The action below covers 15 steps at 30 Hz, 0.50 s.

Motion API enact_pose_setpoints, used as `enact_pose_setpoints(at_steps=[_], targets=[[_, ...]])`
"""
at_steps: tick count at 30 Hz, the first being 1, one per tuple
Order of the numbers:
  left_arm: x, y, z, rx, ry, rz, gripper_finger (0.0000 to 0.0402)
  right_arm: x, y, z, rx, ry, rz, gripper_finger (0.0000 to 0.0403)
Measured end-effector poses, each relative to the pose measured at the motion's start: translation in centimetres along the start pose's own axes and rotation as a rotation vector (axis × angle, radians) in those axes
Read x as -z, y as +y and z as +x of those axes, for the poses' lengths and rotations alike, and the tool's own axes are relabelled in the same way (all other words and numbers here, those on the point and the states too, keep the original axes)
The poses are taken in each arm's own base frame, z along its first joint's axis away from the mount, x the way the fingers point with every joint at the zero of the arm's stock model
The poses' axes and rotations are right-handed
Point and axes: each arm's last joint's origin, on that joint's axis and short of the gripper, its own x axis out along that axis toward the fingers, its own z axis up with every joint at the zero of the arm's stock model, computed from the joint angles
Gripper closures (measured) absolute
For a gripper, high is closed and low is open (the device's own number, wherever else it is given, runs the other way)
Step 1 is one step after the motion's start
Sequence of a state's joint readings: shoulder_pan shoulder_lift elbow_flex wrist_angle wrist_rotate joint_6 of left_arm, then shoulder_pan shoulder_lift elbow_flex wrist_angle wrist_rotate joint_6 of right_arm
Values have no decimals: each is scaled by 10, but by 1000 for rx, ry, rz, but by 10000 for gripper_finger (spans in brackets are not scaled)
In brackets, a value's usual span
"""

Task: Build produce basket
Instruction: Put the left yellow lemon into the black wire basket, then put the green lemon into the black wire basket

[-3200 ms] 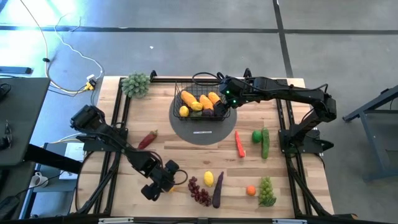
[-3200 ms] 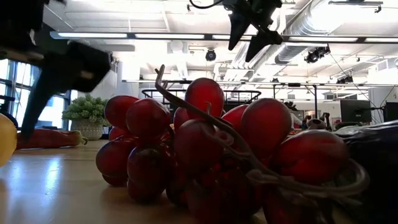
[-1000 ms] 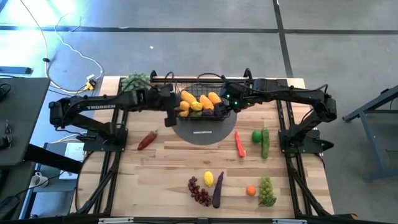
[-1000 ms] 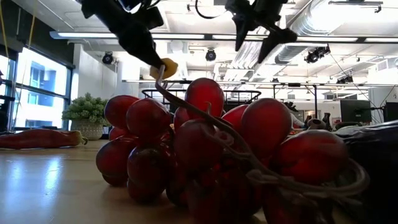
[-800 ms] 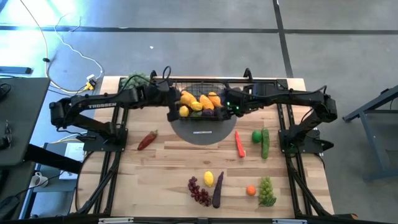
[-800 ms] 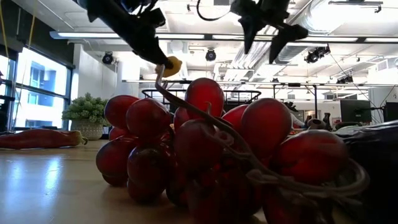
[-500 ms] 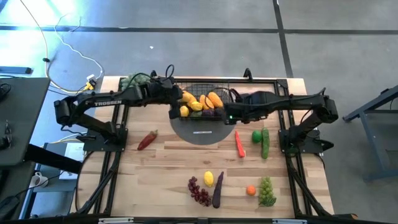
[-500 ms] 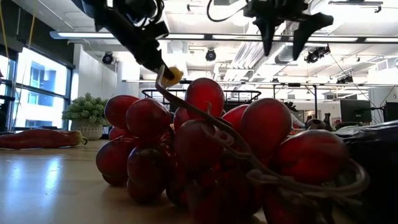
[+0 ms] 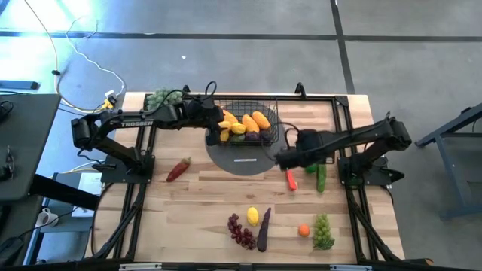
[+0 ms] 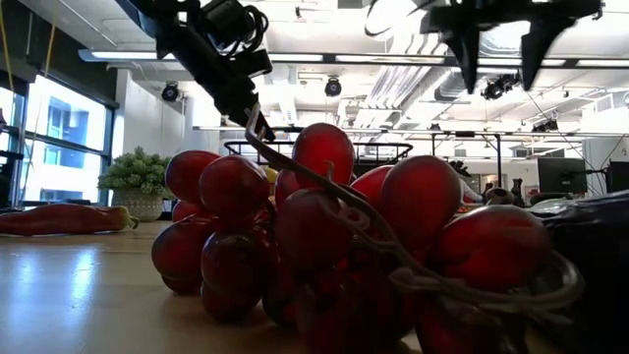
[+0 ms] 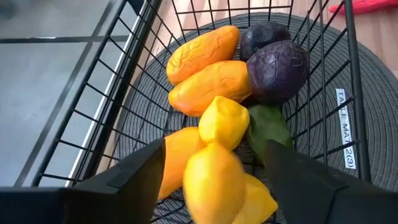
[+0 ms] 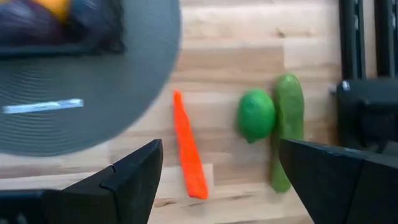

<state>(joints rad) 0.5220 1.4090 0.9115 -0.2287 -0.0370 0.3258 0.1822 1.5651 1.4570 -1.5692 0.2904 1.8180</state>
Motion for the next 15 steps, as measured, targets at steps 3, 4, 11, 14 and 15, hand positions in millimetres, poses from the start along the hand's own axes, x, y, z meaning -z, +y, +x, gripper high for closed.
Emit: enact_pose_setpoints(at_steps=[3, 4, 11, 14, 15], targets=[[0, 0, 0, -6, 4, 0, 130, 12, -5, 13, 42, -3, 26, 103], [0, 0, -1, -13, 14, 1, 129, 15, -6, 17, 54, -8, 38, 103], [-16, 7, -12, -40, 40, 2, 128, 26, -13, 35, 122, 30, 81, 103], [-27, 11, -18, -48, 18, 1, 128, 30, -14, 45, 143, 50, 83, 103], [-30, 13, -21, -49, 14, 0, 128, 31, -15, 49, 149, 53, 79, 103]])
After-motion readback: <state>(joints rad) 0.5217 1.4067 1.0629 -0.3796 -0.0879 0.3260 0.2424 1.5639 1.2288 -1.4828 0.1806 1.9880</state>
